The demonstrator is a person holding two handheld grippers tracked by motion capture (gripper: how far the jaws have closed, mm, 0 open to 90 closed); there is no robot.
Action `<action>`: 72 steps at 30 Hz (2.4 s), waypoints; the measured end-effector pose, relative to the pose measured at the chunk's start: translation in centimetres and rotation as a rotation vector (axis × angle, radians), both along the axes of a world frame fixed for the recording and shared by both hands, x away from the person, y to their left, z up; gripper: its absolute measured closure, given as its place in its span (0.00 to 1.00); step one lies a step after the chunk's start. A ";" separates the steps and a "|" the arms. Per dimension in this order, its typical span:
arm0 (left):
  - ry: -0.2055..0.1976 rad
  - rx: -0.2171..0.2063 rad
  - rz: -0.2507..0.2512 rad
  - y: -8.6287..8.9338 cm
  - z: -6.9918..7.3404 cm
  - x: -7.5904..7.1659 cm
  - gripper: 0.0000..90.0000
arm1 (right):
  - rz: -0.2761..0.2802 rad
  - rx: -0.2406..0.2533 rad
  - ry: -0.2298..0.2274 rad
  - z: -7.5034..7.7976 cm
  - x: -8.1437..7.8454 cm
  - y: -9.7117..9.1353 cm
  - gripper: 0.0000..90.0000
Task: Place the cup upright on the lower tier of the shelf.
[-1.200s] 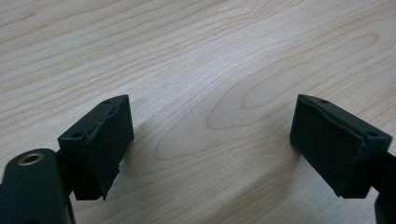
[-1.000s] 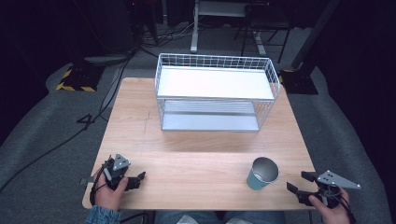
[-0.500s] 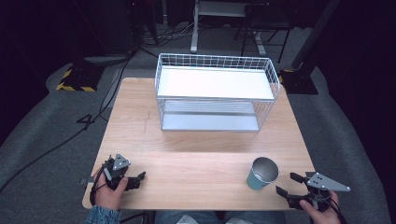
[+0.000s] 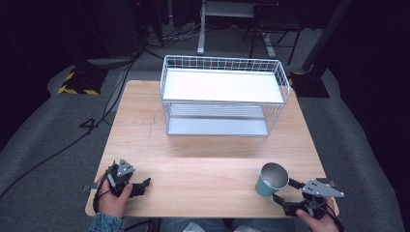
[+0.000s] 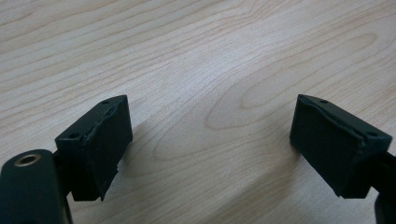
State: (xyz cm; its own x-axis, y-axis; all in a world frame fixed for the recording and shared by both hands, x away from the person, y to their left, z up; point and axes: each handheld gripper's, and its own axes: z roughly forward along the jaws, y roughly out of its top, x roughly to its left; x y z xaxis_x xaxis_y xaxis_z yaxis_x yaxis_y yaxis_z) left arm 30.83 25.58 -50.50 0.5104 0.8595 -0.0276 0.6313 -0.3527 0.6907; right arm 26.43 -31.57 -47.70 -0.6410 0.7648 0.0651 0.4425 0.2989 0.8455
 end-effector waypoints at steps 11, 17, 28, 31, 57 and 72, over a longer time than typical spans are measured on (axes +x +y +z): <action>0.000 0.001 0.000 0.0 0.0 0.0 0.15 | 0.009 -0.001 -0.003 -0.8 0.5 2.2 0.17; 0.000 0.000 0.000 0.0 0.0 0.0 0.15 | -0.018 -0.017 -0.002 -1.3 1.2 3.2 0.17; 0.000 0.000 0.000 0.0 0.0 0.0 0.15 | -0.046 0.001 0.001 -1.9 2.2 4.1 0.18; 0.000 0.000 -0.001 0.0 0.0 0.0 0.15 | -0.051 0.010 0.004 -2.0 2.3 4.2 0.18; 0.000 0.000 -0.001 0.0 0.0 0.0 0.15 | -0.027 0.024 -0.012 -1.8 2.3 4.2 0.24; 0.000 -0.001 0.001 0.0 0.0 0.0 0.15 | -0.003 0.034 -0.063 0.6 3.7 5.1 0.24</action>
State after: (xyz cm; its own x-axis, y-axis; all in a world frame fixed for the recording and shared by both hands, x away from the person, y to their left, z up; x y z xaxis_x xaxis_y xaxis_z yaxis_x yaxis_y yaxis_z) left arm 30.83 25.57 -50.51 0.5099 0.8598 -0.0284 0.6314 -0.3516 0.6912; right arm 30.11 -26.42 -47.12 -0.6421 0.7649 0.0510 0.3894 0.2681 0.8812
